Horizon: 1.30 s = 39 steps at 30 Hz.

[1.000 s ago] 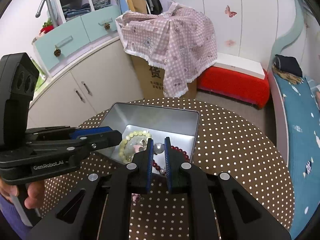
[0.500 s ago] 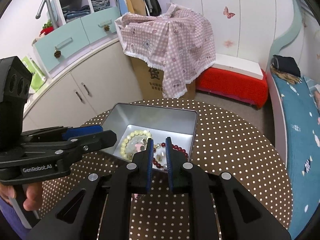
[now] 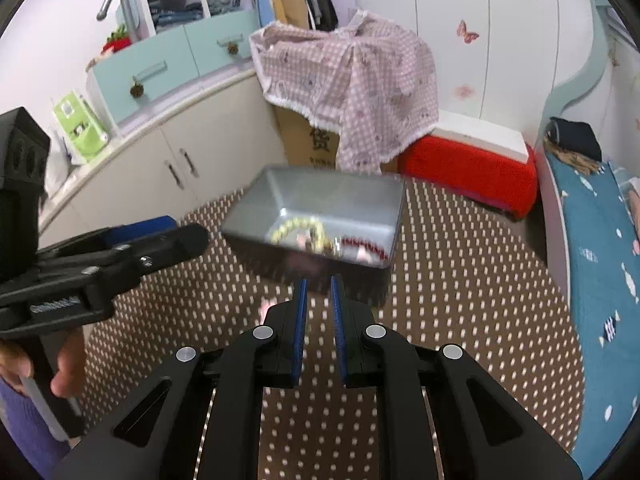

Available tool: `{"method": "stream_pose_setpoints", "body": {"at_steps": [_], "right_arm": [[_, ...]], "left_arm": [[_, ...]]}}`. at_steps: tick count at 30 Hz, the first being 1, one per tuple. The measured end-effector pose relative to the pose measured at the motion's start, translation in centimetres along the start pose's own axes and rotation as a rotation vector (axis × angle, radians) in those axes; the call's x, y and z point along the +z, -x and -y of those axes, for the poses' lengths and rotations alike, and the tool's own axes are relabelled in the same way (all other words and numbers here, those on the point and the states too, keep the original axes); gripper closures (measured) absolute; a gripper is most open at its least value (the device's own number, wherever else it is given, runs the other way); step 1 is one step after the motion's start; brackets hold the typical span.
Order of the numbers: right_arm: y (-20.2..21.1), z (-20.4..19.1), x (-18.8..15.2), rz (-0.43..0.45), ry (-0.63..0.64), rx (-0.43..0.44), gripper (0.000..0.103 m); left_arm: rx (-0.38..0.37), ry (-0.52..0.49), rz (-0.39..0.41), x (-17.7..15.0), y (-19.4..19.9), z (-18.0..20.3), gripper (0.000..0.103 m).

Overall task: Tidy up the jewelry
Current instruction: 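Move both tools back to the last pink charms on the table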

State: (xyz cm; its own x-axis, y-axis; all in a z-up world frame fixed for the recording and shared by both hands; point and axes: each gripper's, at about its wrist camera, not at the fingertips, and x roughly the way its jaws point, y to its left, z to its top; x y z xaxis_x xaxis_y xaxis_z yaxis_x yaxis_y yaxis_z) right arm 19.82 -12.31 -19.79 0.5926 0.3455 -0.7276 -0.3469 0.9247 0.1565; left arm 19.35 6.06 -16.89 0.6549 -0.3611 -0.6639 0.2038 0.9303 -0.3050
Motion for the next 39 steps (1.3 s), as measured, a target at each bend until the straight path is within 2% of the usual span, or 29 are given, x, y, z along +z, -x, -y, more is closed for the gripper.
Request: {"method": "stream_pose_setpoints", "body": {"at_steps": [5,8,10,13,17,29,32,39], "right_arm": [[-1.1,1.2,-2.4,-0.041,-0.047,0.005,0.089],[-1.8,1.7,-3.5,-0.065,-0.062,0.003,0.086],[-2.1,1.9,-4.1,-0.071,-0.071,0.0,0.074],[-2.2,2.6,-4.7,-0.069,-0.085,-0.001,0.064],[-2.4,3.4,-5.1,-0.074,-0.098,0.01,0.064],[-3.0,4.5,-5.4,-0.079,-0.117,0.043,0.062],[-3.1,4.4,-5.3,-0.075,-0.112,0.046,0.061],[-3.6,3.4,-4.9,-0.08,-0.073,0.054,0.06]], "left_arm": [[0.047,-0.02,-0.02,-2.8,-0.8,0.8,0.035],[0.041,-0.019,-0.054,-4.0,-2.0,1.6,0.035],[0.053,-0.021,-0.072,-4.5,-2.8,2.0,0.035],[0.077,-0.023,-0.092,-4.9,-4.0,2.3,0.035],[0.134,-0.046,-0.116,-5.1,-5.6,2.7,0.035],[0.201,-0.091,-0.135,-4.3,-7.5,3.1,0.038],[0.226,-0.119,-0.138,-4.3,-7.6,3.1,0.045],[0.239,-0.108,-0.136,-4.3,-7.3,2.8,0.058]]}}
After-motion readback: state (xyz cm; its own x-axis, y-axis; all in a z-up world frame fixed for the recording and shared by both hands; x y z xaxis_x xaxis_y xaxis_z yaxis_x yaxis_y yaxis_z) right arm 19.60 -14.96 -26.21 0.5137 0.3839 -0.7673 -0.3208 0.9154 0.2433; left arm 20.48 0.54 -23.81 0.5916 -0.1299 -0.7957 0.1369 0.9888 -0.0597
